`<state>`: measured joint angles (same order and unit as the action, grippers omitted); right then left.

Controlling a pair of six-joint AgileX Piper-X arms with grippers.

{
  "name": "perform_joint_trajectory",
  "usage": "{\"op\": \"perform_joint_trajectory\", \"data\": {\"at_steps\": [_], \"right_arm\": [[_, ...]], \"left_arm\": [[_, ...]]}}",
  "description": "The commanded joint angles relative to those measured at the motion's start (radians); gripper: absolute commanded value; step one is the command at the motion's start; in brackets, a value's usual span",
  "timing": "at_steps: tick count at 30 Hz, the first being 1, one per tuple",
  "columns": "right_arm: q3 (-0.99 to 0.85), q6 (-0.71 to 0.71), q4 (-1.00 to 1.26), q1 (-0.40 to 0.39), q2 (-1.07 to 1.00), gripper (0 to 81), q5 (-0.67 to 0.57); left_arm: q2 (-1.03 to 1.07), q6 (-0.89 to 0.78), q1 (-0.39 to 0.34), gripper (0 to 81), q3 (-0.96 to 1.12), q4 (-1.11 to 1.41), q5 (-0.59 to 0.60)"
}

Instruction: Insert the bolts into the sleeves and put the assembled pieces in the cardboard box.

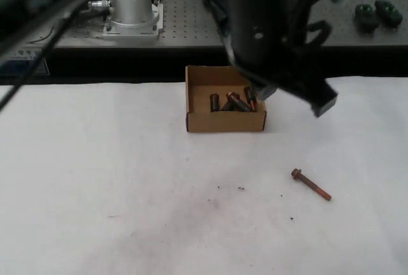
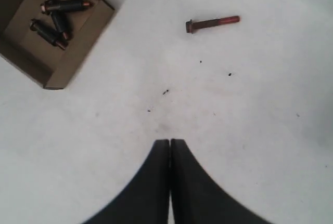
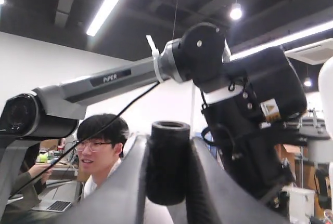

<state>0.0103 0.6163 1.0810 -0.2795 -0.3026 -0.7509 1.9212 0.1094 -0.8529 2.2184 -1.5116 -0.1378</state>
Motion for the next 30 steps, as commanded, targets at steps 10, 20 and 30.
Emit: {"op": "perform_joint_trajectory", "data": {"at_steps": [10, 20, 30], "right_arm": [[-0.01, 0.154, 0.034, 0.079, 0.137, 7.1, -0.038], [-0.01, 0.081, -0.089, 0.079, 0.137, 7.1, -0.027], [-0.01, 0.053, -0.15, 0.079, 0.135, 7.1, 0.001]], "left_arm": [[-0.337, 0.391, 0.042, 0.6, -0.897, 0.908, 0.28], [-0.154, 0.598, 0.014, 0.6, -0.982, 1.139, 0.181], [0.156, 0.743, -0.064, 0.6, -0.65, 0.969, -0.113]]}}
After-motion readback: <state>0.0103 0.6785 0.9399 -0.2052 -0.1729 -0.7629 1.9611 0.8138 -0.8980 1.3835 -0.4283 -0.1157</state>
